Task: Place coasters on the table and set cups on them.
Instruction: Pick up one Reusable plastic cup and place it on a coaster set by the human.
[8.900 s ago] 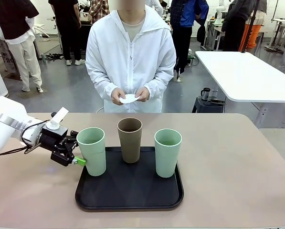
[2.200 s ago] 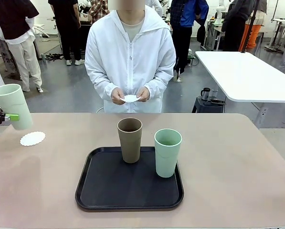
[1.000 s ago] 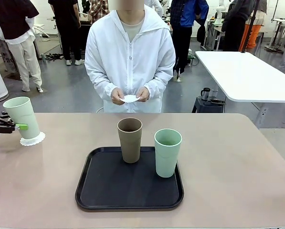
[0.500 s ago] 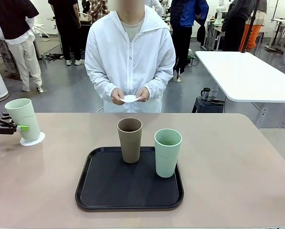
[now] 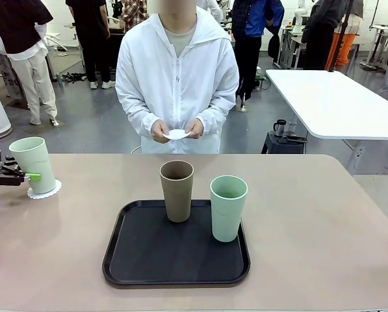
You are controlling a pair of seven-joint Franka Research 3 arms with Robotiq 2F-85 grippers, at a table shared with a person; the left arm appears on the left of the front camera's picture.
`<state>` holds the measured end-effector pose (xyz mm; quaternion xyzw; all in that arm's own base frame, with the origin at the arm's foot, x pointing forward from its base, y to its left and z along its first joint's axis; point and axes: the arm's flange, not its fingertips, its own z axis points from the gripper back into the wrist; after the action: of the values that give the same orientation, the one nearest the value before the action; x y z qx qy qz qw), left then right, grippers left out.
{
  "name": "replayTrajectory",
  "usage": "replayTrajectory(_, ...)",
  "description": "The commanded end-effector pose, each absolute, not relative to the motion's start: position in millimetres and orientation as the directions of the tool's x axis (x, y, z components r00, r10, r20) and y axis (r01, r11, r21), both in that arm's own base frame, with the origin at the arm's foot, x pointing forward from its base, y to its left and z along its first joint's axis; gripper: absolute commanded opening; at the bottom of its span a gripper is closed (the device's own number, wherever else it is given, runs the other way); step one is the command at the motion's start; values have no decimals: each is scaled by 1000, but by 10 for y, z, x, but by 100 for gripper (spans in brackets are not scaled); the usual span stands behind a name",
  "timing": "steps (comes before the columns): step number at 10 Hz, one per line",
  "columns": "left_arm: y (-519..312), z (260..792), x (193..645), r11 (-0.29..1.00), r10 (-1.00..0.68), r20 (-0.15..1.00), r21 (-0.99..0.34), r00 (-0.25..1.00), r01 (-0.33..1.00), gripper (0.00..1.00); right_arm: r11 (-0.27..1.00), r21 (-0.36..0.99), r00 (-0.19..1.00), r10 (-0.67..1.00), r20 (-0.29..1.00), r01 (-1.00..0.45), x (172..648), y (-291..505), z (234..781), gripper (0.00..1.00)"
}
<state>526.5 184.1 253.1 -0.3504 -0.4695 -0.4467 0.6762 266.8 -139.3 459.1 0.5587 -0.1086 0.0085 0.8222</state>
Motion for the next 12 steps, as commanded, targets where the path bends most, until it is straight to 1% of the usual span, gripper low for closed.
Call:
replayTrajectory(1, 1842, 2490, 5262, 343, -283, 950, -26, 130, 939, 85, 362, 921, 975, -108, 194, -143, 2670, -1398, 4592, 100)
replayTrajectory(4, 1831, 2445, 5256, 333, -288, 949, -24, 126, 943, 85, 362, 921, 975, -108, 194, -143, 2670, -1398, 4592, 100)
replayTrajectory(5, 1824, 2440, 5256, 328, -292, 948, -27, 128, 944, 91, 362, 921, 975, -108, 194, -143, 2670, -1398, 4592, 100)
replayTrajectory(6, 1826, 2432, 5257, 324, -294, 947, -30, 130, 946, 100, 362, 921, 975, -108, 194, -143, 2670, -1398, 4592, 100)
replayTrajectory(10, 1850, 2435, 5239, 295, -325, 935, -39, 138, 955, 100, 362, 921, 975, -108, 194, -143, 2670, -1398, 4592, 100)
replayTrajectory(12, 1884, 2468, 5221, 286, -376, 913, -45, 155, 957, 100, 362, 921, 975, -108, 194, -143, 2670, -1398, 4592, 100)
